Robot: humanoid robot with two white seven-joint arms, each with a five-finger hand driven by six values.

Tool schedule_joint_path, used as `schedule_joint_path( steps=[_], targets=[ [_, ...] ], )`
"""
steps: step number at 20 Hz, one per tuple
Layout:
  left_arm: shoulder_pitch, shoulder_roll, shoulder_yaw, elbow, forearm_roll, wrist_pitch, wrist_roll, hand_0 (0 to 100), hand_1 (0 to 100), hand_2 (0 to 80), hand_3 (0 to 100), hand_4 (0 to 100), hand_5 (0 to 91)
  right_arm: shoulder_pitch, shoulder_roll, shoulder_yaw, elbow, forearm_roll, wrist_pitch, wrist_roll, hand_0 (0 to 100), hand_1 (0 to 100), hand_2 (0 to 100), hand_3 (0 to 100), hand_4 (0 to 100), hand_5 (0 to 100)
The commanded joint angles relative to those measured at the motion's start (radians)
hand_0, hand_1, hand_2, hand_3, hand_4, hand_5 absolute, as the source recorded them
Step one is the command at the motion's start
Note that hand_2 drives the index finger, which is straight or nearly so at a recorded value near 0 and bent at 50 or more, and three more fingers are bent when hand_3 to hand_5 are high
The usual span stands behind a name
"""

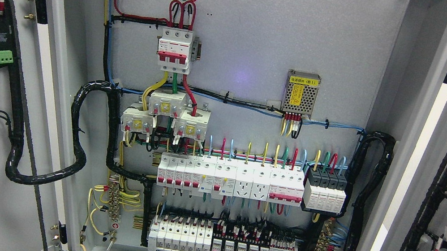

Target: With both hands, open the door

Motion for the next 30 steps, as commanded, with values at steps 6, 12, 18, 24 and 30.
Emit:
schedule_joint_path(
  steps=[6,12,18,24,30],
  targets=[
    [-0.097,-0.116,-0.033,0.677,-0.004,0.105,-0.086,0,0,0.0,0,0,0.0,-0.214,0.304,0.034,0.881,0.013,0.015,-0.010,19,0,0,0,0,0],
    [-0.137,-0.130,-0.032,0.832,-0.002,0.223,-0.086,0,0,0.0,0,0,0.0,-0.231,0.313,0.030,0.947,0.065,0.184,-0.036,19,0,0,0,0,0],
    [-0.224,-0.164,-0.030,1.010,-0.005,0.288,-0.085,0,0,0.0,0,0,0.0,-0.270,0.335,-0.027,1.036,0.217,0.283,-0.131,19,0,0,0,0,0],
    [-0.272,-0.169,-0.016,1.059,-0.138,0.432,-0.076,0,0,0.0,0,0,0.0,-0.311,0.348,-0.108,1.050,0.300,0.501,-0.173,19,0,0,0,0,0],
    [-0.282,-0.173,0.011,1.124,-0.241,0.431,-0.069,0,0,0.0,0,0,0.0,-0.343,0.374,-0.159,1.057,0.341,0.661,-0.196,19,0,0,0,0,0]
  ],
)
